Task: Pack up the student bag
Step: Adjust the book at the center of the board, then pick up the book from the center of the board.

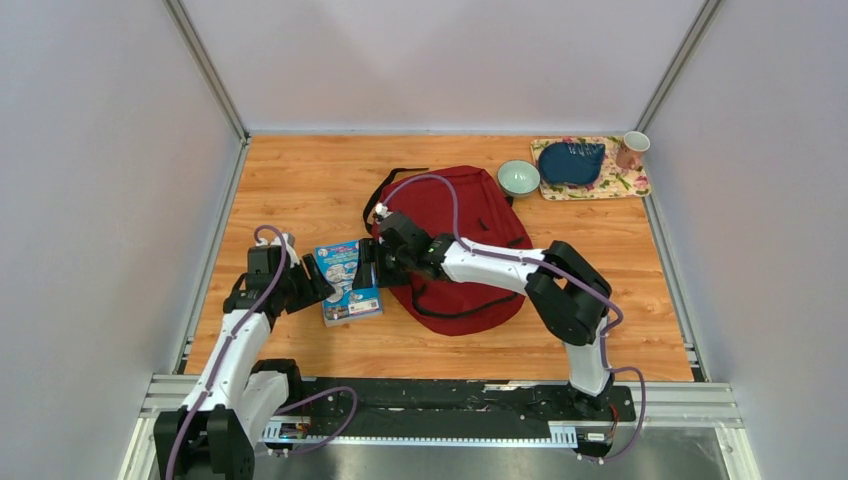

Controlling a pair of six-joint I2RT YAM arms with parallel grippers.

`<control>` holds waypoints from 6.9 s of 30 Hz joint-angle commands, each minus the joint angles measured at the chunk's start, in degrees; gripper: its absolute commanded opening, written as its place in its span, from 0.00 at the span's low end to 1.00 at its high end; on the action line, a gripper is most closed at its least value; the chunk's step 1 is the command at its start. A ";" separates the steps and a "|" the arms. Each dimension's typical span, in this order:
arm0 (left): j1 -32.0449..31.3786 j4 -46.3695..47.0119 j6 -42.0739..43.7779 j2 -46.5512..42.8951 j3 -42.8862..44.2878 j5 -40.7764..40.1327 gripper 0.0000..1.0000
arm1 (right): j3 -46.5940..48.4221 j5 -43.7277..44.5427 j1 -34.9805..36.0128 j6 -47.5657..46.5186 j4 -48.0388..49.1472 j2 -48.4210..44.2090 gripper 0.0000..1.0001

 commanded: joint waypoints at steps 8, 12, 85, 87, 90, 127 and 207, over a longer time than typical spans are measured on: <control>-0.29 7.60 -1.24 1.13 -4.85 -0.62 0.68 | 5.69 6.94 -0.11 1.56 -2.27 8.38 0.69; -0.20 9.54 -2.38 2.00 -6.79 0.87 0.68 | 7.54 4.39 -0.37 2.18 -2.54 10.94 0.69; -0.20 4.53 -4.68 -6.01 -3.63 3.26 0.79 | -0.19 -4.93 -0.02 7.98 9.25 4.44 0.79; -0.20 4.36 -4.06 -4.59 -3.54 2.03 0.80 | 0.16 -4.67 -0.02 7.89 8.98 4.88 0.79; -0.11 4.70 -3.00 -2.48 -3.71 0.09 0.81 | 1.04 -4.14 -0.11 7.81 8.10 5.58 0.80; -0.20 10.33 -4.85 -2.48 -11.27 7.11 0.80 | 3.76 13.10 -0.19 7.54 -3.68 3.55 0.85; -0.29 55.74 -37.97 -16.45 -0.55 45.52 0.00 | -25.24 -9.42 -9.25 5.52 20.40 -38.80 0.87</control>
